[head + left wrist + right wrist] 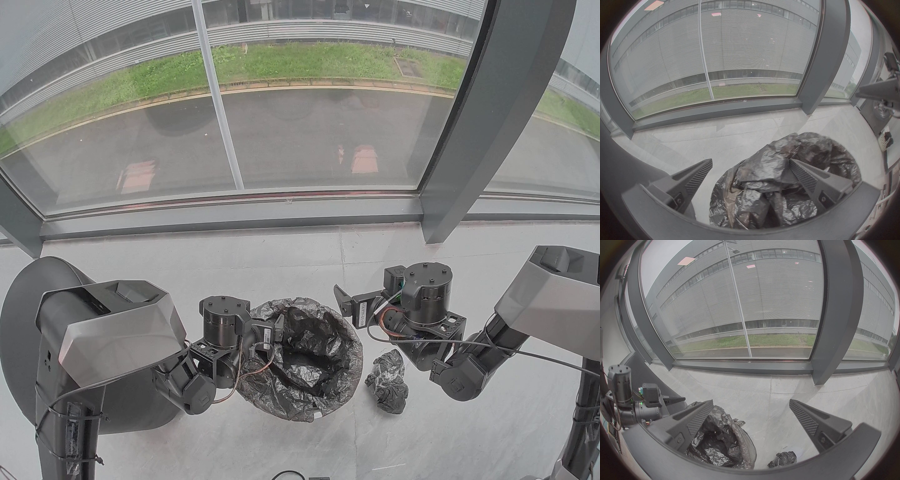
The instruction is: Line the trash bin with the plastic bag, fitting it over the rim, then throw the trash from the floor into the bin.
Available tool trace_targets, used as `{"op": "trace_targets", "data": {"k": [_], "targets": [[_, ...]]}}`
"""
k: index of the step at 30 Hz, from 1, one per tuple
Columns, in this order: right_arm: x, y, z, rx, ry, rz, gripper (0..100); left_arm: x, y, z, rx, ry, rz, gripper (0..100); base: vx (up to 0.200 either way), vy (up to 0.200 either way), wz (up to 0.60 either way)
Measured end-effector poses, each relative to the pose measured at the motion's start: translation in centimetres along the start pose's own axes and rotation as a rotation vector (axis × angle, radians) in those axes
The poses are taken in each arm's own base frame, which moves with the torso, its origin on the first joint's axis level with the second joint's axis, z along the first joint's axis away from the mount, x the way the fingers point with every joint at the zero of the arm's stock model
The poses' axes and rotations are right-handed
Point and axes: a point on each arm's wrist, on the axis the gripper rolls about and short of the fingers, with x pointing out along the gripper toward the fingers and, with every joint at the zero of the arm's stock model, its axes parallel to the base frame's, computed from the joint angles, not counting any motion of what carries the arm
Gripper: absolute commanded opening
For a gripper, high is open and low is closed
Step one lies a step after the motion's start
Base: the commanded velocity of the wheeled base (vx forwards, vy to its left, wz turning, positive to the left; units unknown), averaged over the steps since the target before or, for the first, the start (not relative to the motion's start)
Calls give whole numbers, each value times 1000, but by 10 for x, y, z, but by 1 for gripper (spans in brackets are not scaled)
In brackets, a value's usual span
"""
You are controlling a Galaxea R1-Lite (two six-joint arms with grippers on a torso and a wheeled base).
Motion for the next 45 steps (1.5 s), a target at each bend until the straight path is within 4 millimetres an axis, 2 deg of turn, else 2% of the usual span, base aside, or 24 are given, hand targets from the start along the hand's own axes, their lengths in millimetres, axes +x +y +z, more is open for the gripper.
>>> {"op": "trace_targets", "data": {"k": [7,13,17,22,28,34,39,45], "targets": [[1,-2,0,1,2,-3,100,8,-1,-15,18,25,21,100,0,0,0],[1,-1,0,0,1,-2,100,6,-9,-16,30,27,18,100,0,0,0],[1,-1,-1,-1,3,9,100,-1,-12,-9,40,13,13,100,0,0,0],[1,-2,1,2,-9,12,100,-21,-16,10,45,-20,-9,100,0,0,0],[1,-3,2,6,-24,10,100,-62,-18,43,41,-84,-48,100,0,0,0],[1,-4,2,5,-28,9,100,-119,-9,75,20,-166,-86,100,0,0,0],[2,-4,0,4,-27,7,100,-173,11,96,-6,-238,-96,100,0,0,0],[3,-4,-1,3,-26,7,100,-230,46,106,-26,-264,-57,100,0,0,0]]}}
